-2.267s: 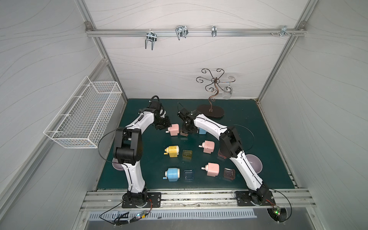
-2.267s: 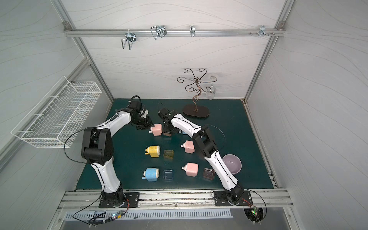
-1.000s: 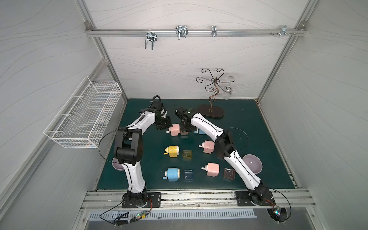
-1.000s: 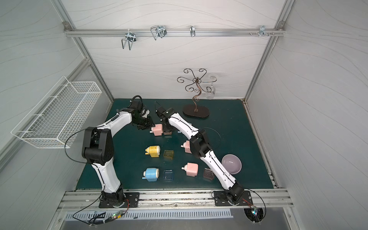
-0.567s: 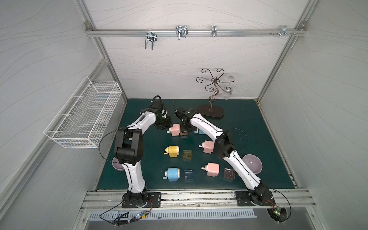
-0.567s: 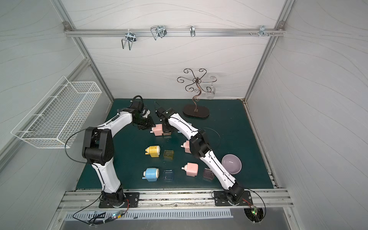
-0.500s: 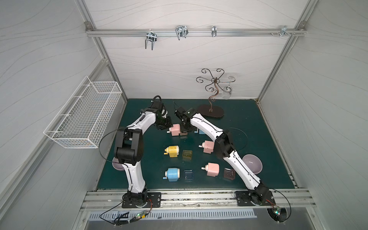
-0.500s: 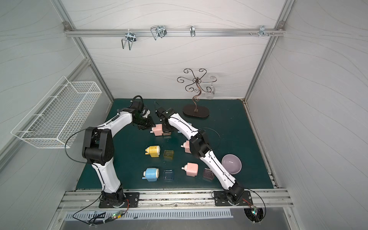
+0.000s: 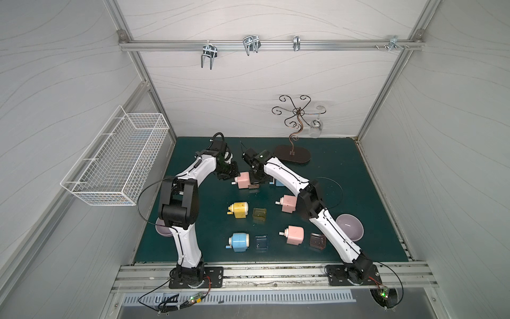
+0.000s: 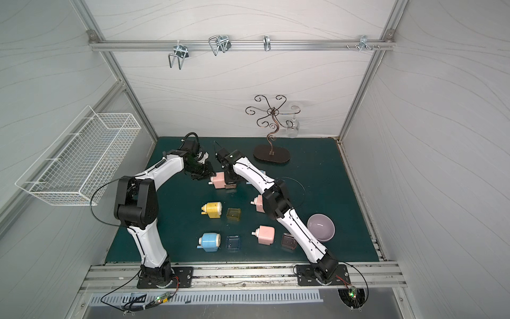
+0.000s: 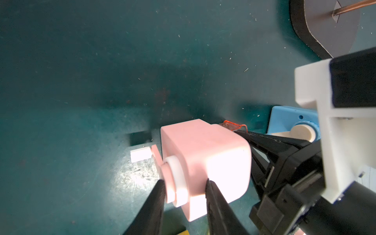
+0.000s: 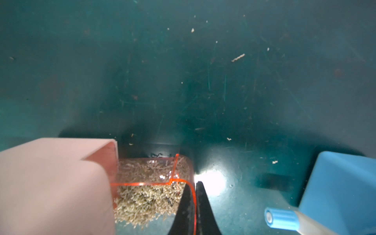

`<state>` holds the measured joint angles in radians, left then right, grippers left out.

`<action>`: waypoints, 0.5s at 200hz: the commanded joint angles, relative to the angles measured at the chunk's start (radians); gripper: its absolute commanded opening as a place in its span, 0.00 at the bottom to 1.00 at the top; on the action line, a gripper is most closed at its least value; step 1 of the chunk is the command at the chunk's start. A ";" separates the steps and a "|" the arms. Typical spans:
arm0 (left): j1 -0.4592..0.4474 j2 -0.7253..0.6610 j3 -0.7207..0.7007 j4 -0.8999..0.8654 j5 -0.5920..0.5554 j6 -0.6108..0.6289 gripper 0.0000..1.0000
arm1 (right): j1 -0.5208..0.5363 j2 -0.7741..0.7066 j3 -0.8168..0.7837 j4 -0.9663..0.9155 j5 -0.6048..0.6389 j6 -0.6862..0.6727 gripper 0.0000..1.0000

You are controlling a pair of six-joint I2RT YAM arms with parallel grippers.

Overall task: Put the tray back into the pencil sharpener
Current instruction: Close the container of the pencil sharpener.

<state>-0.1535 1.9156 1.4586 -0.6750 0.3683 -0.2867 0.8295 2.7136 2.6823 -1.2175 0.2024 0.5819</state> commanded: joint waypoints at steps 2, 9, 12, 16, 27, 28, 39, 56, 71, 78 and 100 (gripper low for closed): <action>-0.019 0.040 0.012 -0.058 -0.022 0.026 0.37 | 0.009 -0.004 0.020 0.006 0.004 -0.007 0.00; -0.018 0.040 0.011 -0.060 -0.022 0.026 0.37 | 0.009 -0.006 0.020 0.009 0.007 -0.008 0.00; -0.019 0.041 0.011 -0.059 -0.021 0.025 0.37 | 0.009 -0.007 0.019 0.010 0.009 -0.009 0.00; -0.018 0.040 0.011 -0.058 -0.023 0.026 0.37 | 0.008 -0.008 0.020 0.010 0.012 -0.010 0.00; -0.019 0.041 0.012 -0.058 -0.024 0.027 0.37 | 0.006 -0.011 0.018 0.014 0.013 -0.011 0.00; -0.019 0.041 0.012 -0.058 -0.024 0.027 0.37 | 0.006 -0.011 0.019 0.015 0.013 -0.011 0.00; -0.020 0.041 0.012 -0.060 -0.024 0.027 0.37 | 0.005 -0.014 0.018 0.019 0.013 -0.013 0.00; -0.020 0.041 0.013 -0.060 -0.024 0.027 0.37 | 0.003 -0.020 0.014 0.026 0.014 -0.010 0.00; -0.020 0.041 0.012 -0.060 -0.026 0.027 0.37 | 0.002 -0.024 0.010 0.031 0.014 -0.003 0.00; -0.022 0.041 0.013 -0.060 -0.026 0.026 0.37 | 0.002 -0.026 0.011 0.032 0.014 0.000 0.00; -0.022 0.041 0.013 -0.060 -0.027 0.029 0.37 | 0.000 -0.026 0.010 0.034 0.013 0.017 0.00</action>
<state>-0.1558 1.9156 1.4590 -0.6754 0.3630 -0.2832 0.8288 2.7136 2.6823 -1.2041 0.2100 0.5774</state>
